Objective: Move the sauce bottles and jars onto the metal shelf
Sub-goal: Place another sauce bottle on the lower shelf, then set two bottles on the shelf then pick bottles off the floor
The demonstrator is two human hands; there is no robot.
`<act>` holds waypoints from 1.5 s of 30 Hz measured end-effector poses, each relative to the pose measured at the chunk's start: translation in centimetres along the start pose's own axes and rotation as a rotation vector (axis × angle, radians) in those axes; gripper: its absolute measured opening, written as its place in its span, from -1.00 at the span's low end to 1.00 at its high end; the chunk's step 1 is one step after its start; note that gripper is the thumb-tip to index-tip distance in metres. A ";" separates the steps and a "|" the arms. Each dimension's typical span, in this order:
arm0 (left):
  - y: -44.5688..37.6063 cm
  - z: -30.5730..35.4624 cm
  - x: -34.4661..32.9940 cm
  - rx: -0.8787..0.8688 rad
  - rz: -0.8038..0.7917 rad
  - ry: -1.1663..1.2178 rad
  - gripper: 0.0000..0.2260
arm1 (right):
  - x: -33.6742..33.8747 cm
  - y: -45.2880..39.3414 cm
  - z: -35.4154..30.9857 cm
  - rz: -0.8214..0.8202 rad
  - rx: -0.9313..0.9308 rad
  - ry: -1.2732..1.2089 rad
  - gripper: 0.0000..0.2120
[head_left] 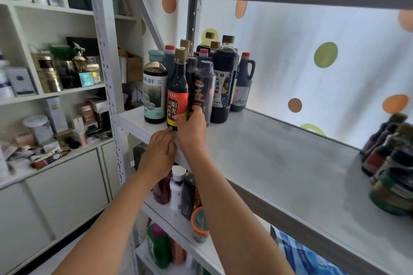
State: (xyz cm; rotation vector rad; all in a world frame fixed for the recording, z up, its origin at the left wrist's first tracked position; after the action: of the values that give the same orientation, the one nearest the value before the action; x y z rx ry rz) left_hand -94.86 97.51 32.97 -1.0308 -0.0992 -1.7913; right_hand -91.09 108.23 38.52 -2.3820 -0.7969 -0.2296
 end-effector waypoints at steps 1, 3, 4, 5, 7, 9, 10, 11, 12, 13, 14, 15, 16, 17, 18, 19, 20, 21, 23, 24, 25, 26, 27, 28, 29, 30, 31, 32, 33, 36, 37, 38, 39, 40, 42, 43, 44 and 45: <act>0.0 -0.2 -0.1 0.002 -0.004 -0.005 -0.63 | 0.3 0.7 -0.1 -0.026 -0.003 0.083 -0.55; -0.2 -0.3 -0.3 0.003 0.003 -0.016 -0.63 | 1.2 2.5 -0.5 -0.100 0.021 0.252 -0.62; -0.1 -0.3 -0.3 0.005 0.013 -0.016 -0.61 | 1.6 3.5 -0.8 -0.154 0.070 0.361 -0.65; 0.1 -0.3 -0.3 0.007 0.022 -0.014 -0.60 | 2.0 4.6 -1.3 -0.216 0.139 0.482 -0.68; 1.2 -0.6 -0.4 0.021 0.019 -0.030 -0.55 | 2.3 6.6 -2.0 -0.325 0.275 0.665 -0.72; 3.3 -1.1 -0.3 0.041 -0.011 -0.079 -0.51 | 2.2 8.6 -2.1 -0.396 0.401 0.739 -0.63; 4.5 -1.6 -0.2 0.059 -0.022 -0.107 -0.50 | 1.9 9.7 -1.9 -0.425 0.459 0.751 -0.57; 5.6 -1.8 0.2 0.090 -0.017 -0.121 -0.50 | 1.5 10.7 -1.5 -0.444 0.515 0.754 -0.51; 6.8 -2.2 1.0 0.139 0.012 -0.127 -0.50 | 0.9 11.8 -1.3 -0.459 0.572 0.750 -0.48; 7.7 -2.4 1.8 0.183 0.054 -0.131 -0.50 | 0.4 12.6 -1.2 -0.457 0.621 0.737 -0.46; 8.5 -2.8 3.0 0.222 0.094 -0.136 -0.50 | -0.4 13.4 -1.2 -0.456 0.657 0.710 -0.45; 9.3 -3.1 4.0 0.248 0.116 -0.143 -0.50 | -1.2 13.9 -1.2 -0.468 0.672 0.676 -0.45; 10.0 -3.2 4.7 0.256 0.129 -0.153 -0.49 | -1.7 14.1 -1.2 -0.487 0.672 0.640 -0.46; 10.9 -3.7 5.7 0.266 0.146 -0.177 -0.48 | -2.8 14.6 -1.4 -0.516 0.676 0.594 -0.47; 11.6 -4.2 6.4 0.274 0.169 -0.206 -0.48 | -3.8 15.0 -1.6 -0.533 0.683 0.549 -0.49; 12.5 -5.1 7.4 0.291 0.195 -0.235 -0.50 | -5.0 15.7 -2.0 -0.550 0.696 0.510 -0.50; 13.4 -6.2 8.2 0.310 0.214 -0.263 -0.51 | -6.3 16.5 -2.2 -0.564 0.709 0.480 -0.50; 14.2 -7.2 8.9 0.326 0.223 -0.287 -0.52 | -7.4 17.4 -2.4 -0.578 0.720 0.453 -0.50; 16.5 -10.0 10.3 0.395 0.238 -0.341 -0.52 | -10.1 19.9 -3.0 -0.636 0.745 0.379 -0.45; 17.8 -11.4 11.0 0.436 0.239 -0.368 -0.52 | -11.4 21.4 -3.3 -0.669 0.759 0.345 -0.43; 19.1 -12.8 11.7 0.474 0.236 -0.390 -0.52 | -12.6 22.7 -3.6 -0.700 0.767 0.314 -0.44; 20.1 -13.9 12.1 0.502 0.234 -0.404 -0.51 | -13.5 23.8 -3.8 -0.729 0.769 0.287 -0.47; 21.5 -15.2 12.6 0.536 0.235 -0.419 -0.50 | -14.7 25.2 -4.1 -0.773 0.773 0.262 -0.49; 22.6 -16.3 13.0 0.570 0.238 -0.434 -0.49 | -15.9 26.4 -4.2 -0.813 0.781 0.243 -0.50; 23.8 -17.6 13.5 0.601 0.239 -0.451 -0.48 | -17.0 27.7 -4.4 -0.843 0.791 0.224 -0.50; 24.9 -18.8 13.8 0.629 0.240 -0.468 -0.47 | -18.1 28.9 -4.5 -0.856 0.802 0.203 -0.50; 25.9 -19.7 14.1 0.651 0.241 -0.477 -0.45 | -19.0 29.9 -4.6 -0.863 0.811 0.185 -0.50; 27.1 -20.7 14.4 0.680 0.246 -0.482 -0.44 | -20.1 31.1 -4.7 -0.880 0.817 0.171 -0.49; 28.2 -21.7 14.6 0.705 0.251 -0.484 -0.43 | -21.2 32.3 -4.7 -0.895 0.818 0.156 -0.48; 31.7 -24.5 14.9 0.777 0.245 -0.514 -0.44 | -24.2 36.0 -4.4 -0.960 0.803 0.111 -0.40; 32.9 -25.7 15.0 0.801 0.238 -0.520 -0.45 | -25.4 37.3 -4.2 -0.995 0.798 0.108 -0.38; 34.0 -26.8 14.9 0.828 0.227 -0.516 -0.44 | -26.4 38.6 -4.0 -1.026 0.794 0.106 -0.36; 35.0 -28.0 14.8 0.860 0.212 -0.502 -0.43 | -27.4 40.0 -3.8 -1.059 0.789 0.105 -0.36; 36.0 -29.3 14.7 0.892 0.201 -0.488 -0.42 | -28.4 41.2 -3.4 -1.088 0.784 0.109 -0.36; 37.5 -31.6 14.5 0.941 0.190 -0.461 -0.41 | -30.2 43.4 -2.7 -1.147 0.786 0.130 -0.37; 38.2 -33.0 14.3 0.966 0.178 -0.447 -0.42 | -31.2 44.4 -2.3 -1.174 0.790 0.141 -0.37; 38.9 -34.5 14.0 0.992 0.161 -0.431 -0.45 | -32.5 45.5 -1.8 -1.199 0.791 0.155 -0.37; 39.7 -36.0 13.6 1.016 0.145 -0.414 -0.49 | -33.6 46.3 -1.3 -1.218 0.785 0.171 -0.37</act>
State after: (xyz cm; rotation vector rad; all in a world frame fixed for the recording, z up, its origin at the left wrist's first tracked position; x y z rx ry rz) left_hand -86.26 50.83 4.62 -0.5985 -1.0420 -1.1076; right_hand -90.55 61.67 5.17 -0.9256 -1.7514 -0.4700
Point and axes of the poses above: each hand's wrist, its own y-axis away from the middle knuckle, its own x-axis out of the back of the hand, z = x × y, the point moved 5 cm from there along -y, towards the middle knuckle, and after that the axes turned 12 degrees about x, right-handed, at the moved point
